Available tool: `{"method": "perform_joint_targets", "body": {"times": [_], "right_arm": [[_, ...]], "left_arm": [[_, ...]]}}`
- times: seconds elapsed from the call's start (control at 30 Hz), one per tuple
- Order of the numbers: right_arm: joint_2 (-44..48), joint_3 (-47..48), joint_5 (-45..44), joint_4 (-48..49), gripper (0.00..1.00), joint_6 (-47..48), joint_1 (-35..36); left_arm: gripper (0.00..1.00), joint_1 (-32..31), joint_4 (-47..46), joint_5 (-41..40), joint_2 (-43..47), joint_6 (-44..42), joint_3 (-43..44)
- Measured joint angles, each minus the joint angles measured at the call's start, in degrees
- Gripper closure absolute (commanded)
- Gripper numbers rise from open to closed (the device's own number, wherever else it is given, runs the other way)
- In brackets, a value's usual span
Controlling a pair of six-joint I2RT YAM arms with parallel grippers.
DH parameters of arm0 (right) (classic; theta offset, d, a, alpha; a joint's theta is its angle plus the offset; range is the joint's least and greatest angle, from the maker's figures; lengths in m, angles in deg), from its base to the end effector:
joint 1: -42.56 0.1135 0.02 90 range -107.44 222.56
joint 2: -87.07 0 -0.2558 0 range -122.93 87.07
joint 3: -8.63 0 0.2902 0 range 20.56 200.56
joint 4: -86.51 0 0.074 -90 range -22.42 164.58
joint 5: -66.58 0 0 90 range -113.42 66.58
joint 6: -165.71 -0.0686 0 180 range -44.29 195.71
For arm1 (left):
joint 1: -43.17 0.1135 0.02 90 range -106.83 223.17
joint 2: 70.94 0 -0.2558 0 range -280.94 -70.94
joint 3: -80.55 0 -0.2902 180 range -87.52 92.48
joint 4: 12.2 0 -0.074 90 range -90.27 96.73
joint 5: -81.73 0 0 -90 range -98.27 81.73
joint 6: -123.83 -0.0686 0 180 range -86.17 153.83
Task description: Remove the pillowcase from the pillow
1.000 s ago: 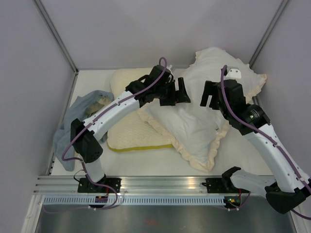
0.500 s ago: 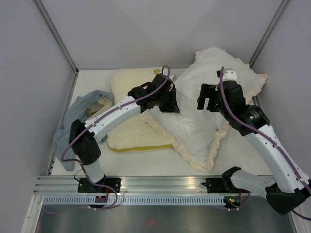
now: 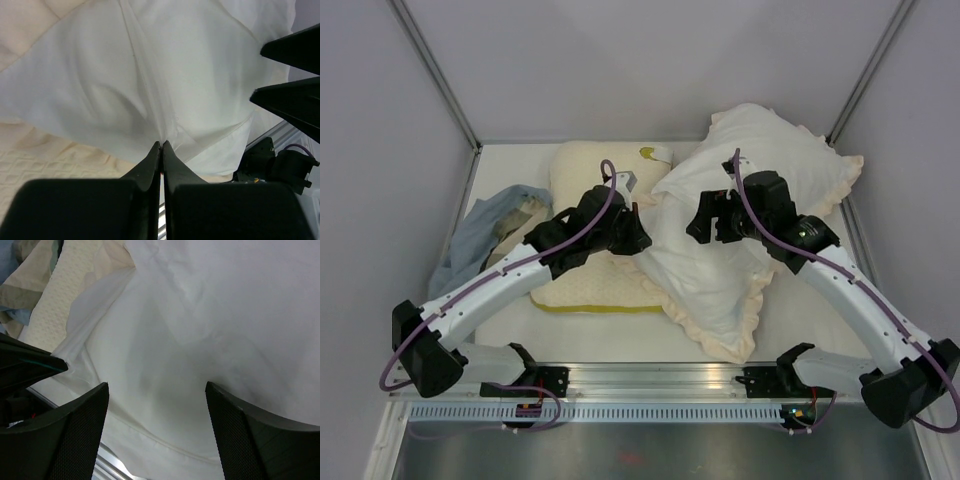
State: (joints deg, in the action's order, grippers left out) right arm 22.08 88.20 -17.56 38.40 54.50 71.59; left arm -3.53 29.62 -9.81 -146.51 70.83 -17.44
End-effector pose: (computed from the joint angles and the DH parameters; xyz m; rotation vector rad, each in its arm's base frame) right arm 0.2688 0.1572 0.3398 -0.2120 2.2076 0.6081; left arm 0.2488 -0.2614 0.3112 0.1787 2.2948 -0.7699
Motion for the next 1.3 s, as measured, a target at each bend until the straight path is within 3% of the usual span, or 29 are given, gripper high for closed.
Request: {"method": "perform_joint_targets", "body": {"times": [0.37, 0.83, 0.97, 1.07, 1.1, 1.17, 1.2, 1.27, 1.3], "right_arm": [[-7.1, -0.8, 1.6, 4.8, 0.13, -1.2, 6.1], [-14.5, -0.2, -12.5, 6.1, 0.05, -1.0, 12.9], [-16.9, -1.0, -13.2, 9.0, 0.07, -1.1, 13.4], [-19.6, -1.2, -15.1, 11.6, 0.21, -1.6, 13.8], [-20.9, -1.2, -16.1, 12.5, 0.37, -1.8, 13.9], [-23.4, -1.3, -18.2, 14.1, 0.59, -2.4, 14.1], [-24.3, -1.3, -19.0, 14.8, 0.81, -2.6, 14.3], [-25.9, -1.4, -20.3, 16.5, 1.00, -3.1, 14.4], [-26.4, -1.5, -20.9, 17.4, 1.00, -3.6, 14.4]], "left_arm": [[0.98, 0.1, -6.2, -1.5, 2.0, 0.0, -12.3], [0.98, 0.6, -10.5, -1.4, 0.9, 0.0, -14.2], [0.98, 1.1, -10.5, -1.4, 0.9, 0.0, -14.3], [0.98, 1.4, -10.4, -1.4, 0.9, 0.0, -14.4], [0.98, 1.5, -10.4, -1.4, 0.9, 0.0, -14.5], [0.98, 1.6, -10.5, -1.5, 0.9, 0.0, -15.0], [0.98, 1.7, -10.5, -1.6, 0.9, 0.0, -15.1], [0.98, 1.7, -10.5, -1.7, 0.9, 0.0, -15.3], [0.98, 1.8, -10.5, -1.9, 0.9, 0.0, -15.4]]}}
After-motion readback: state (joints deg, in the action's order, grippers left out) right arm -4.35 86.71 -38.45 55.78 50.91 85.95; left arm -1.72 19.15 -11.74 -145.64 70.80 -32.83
